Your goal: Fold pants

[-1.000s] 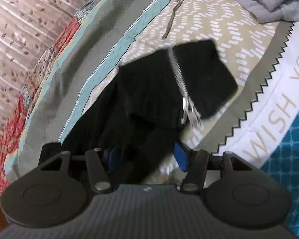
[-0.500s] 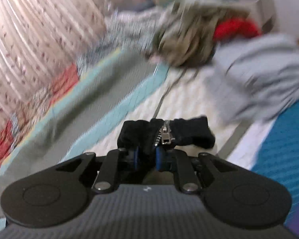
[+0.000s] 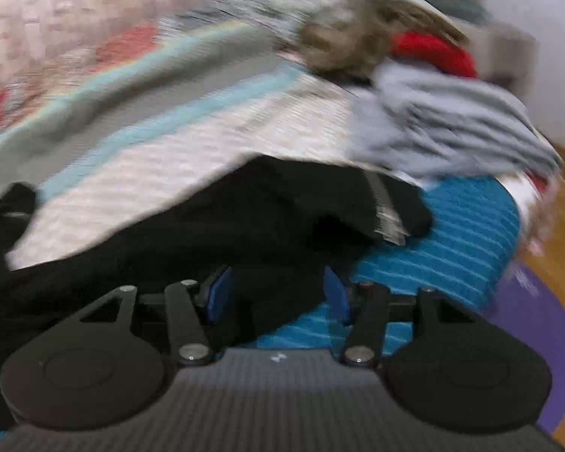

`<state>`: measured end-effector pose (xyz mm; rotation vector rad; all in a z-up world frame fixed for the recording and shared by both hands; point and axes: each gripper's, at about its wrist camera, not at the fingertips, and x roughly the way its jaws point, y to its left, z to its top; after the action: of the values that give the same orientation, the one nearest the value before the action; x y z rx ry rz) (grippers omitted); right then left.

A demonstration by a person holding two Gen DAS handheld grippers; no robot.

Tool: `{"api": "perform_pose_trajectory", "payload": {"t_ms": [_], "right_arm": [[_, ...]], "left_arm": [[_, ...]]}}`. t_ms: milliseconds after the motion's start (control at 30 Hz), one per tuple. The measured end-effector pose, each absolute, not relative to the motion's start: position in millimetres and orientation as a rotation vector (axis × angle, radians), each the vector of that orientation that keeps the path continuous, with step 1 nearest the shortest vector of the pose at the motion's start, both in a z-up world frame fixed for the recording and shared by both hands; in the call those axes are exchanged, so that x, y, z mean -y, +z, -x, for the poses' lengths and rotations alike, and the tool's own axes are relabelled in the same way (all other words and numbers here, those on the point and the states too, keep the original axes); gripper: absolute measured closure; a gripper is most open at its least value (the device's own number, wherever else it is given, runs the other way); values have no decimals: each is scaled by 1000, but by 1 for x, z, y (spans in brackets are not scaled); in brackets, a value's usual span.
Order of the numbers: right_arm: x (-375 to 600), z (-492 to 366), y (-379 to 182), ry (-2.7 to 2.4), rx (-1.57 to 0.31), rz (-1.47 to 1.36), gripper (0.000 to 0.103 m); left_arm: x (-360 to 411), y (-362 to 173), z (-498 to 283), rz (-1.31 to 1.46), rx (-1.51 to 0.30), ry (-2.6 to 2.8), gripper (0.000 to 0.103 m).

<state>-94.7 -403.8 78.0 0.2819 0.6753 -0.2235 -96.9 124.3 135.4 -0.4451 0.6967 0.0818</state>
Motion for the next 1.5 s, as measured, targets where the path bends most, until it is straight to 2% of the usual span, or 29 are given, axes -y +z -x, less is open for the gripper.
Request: {"api": "perform_pose_trajectory", "payload": {"t_ms": [167, 333, 467, 667, 700, 733, 767, 800, 867, 967, 1167, 1233, 1333, 1367, 1467, 1500], "right_arm": [[356, 34, 118, 52, -666, -317, 47], [283, -68, 135, 273, -737, -319, 46], [216, -161, 115, 325, -849, -306, 36], [142, -271, 47, 227, -1055, -314, 29], [137, -281, 34, 212, -1091, -324, 34], [138, -285, 23, 202, -1113, -340, 44], [133, -287, 18, 174, -1114, -325, 68], [131, -286, 21, 165, -1099, -296, 78], [131, -277, 45, 206, -1005, -270, 87], [169, -255, 106, 284, -816, -342, 87], [311, -173, 207, 220, -395, -441, 87], [358, -146, 211, 111, -333, -441, 87], [412, -123, 191, -112, -379, -418, 86], [426, -116, 179, -189, -411, -412, 80], [458, -104, 132, -426, -560, -410, 51], [468, -96, 116, -477, -600, -441, 51]], "left_arm": [[-109, 116, 25, 404, -701, 61, 51], [-59, 71, -21, 416, -822, -98, 54], [-18, 48, -13, 316, -866, -193, 55], [-13, 44, -5, 250, -846, -241, 54], [-13, 42, -1, 256, -843, -244, 54], [-13, 40, 0, 265, -842, -247, 54], [-12, 40, 1, 274, -840, -251, 54], [-15, 40, -1, 283, -842, -256, 53], [-20, 41, -3, 307, -841, -270, 53], [-33, 44, -3, 362, -830, -302, 49], [-60, 62, 13, 441, -746, -312, 41], [-67, 66, 13, 442, -735, -282, 41], [-77, 73, 16, 452, -724, -236, 41], [-81, 77, 16, 462, -724, -225, 41], [-85, 87, 2, 443, -718, -199, 41], [-83, 92, -3, 422, -717, -192, 41]]}}
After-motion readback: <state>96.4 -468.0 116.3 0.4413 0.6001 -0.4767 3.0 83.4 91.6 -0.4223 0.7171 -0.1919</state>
